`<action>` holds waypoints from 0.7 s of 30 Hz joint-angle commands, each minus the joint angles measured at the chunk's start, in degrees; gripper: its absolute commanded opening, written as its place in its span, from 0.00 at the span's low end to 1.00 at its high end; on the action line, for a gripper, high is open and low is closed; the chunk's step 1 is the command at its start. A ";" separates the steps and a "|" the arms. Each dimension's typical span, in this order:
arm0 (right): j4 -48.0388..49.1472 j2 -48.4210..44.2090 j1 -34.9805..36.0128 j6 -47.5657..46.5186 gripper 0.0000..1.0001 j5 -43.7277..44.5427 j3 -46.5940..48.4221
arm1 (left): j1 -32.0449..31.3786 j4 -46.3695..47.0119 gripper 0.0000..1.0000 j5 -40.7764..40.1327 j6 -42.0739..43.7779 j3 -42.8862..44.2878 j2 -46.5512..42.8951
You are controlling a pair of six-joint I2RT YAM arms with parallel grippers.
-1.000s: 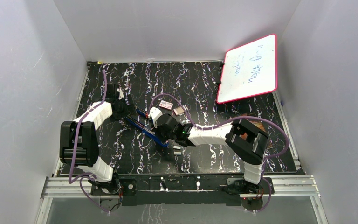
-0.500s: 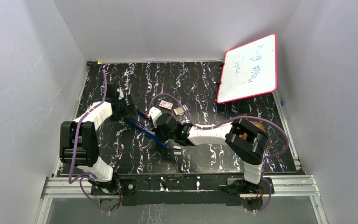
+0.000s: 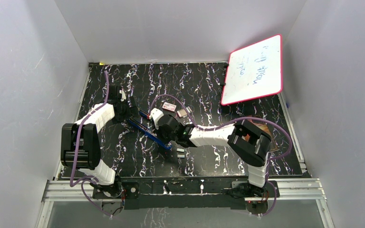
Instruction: Load the staples into the stapler
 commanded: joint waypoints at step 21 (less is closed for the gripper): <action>-2.96 2.30 -0.14 -1.52 0.02 -0.45 3.13 | 0.46 -1.27 0.86 0.40 0.36 1.98 -0.34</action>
